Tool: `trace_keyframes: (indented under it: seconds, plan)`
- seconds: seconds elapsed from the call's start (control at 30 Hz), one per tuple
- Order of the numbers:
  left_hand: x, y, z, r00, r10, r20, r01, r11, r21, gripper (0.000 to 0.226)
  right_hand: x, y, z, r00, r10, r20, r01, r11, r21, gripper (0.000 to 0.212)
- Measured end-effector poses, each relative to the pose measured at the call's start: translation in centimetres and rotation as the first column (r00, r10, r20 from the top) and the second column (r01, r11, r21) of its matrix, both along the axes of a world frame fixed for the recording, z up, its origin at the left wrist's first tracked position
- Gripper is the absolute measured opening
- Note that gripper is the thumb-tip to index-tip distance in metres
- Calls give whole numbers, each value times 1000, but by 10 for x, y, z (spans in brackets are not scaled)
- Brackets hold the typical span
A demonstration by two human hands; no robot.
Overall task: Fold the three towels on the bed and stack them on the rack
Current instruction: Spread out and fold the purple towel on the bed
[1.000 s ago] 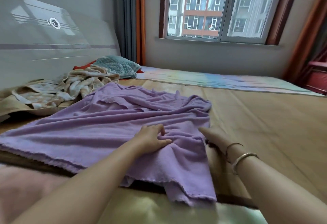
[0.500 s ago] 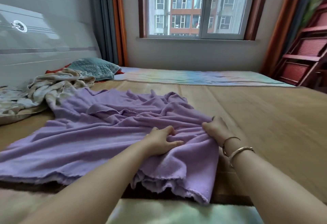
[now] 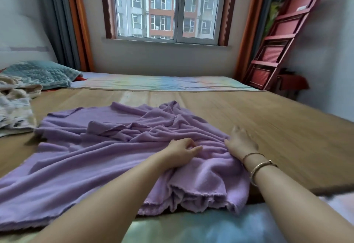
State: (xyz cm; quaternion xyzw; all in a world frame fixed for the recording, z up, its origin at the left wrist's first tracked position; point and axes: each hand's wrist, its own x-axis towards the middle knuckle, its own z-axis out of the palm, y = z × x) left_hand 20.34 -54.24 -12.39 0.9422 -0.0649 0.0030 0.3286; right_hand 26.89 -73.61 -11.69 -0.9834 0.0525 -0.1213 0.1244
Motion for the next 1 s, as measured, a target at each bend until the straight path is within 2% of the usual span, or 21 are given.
trace_keyframes:
  seconds: [0.1,0.23,0.3,0.4,0.47,0.57,0.67,0.73,0.8,0.87,0.93,1.0]
  plan:
    - [-10,32,3,995,57,86,-62,996,59,33,-10,25,-1,997,41,69,-33,993,-112,41]
    - [-26,107,5,952,250,178,-285,934,215,28,-19,91,3,950,291,112,-283,956,-83,38]
    - [-39,149,7,901,397,176,-433,852,295,32,-23,131,5,902,413,125,-409,911,-54,36]
    - [-62,215,7,796,586,153,-595,711,373,59,-27,190,9,847,521,105,-528,847,56,28]
    - [-72,254,1,747,661,71,-634,677,374,82,-27,218,11,821,560,109,-570,814,111,29]
    - [-79,295,-11,698,716,4,-678,658,327,92,-22,246,8,773,620,135,-633,768,97,27]
    - [-83,314,-22,668,744,30,-701,615,361,87,-20,266,5,716,696,61,-697,707,117,35]
    - [-88,318,-23,680,733,28,-705,642,302,75,-21,278,0,706,708,26,-708,703,73,41]
    - [-95,318,-20,721,692,31,-680,700,219,57,-26,286,-3,723,687,74,-690,723,35,41]
    - [-104,317,-15,758,651,32,-645,742,183,42,-37,296,-6,700,683,207,-704,709,41,35]
    - [-113,315,-11,750,661,41,-659,739,142,32,-53,309,-9,613,729,306,-778,625,68,24]
    - [-123,317,-9,698,714,52,-714,691,109,35,-75,325,-10,508,816,277,-860,498,111,18]
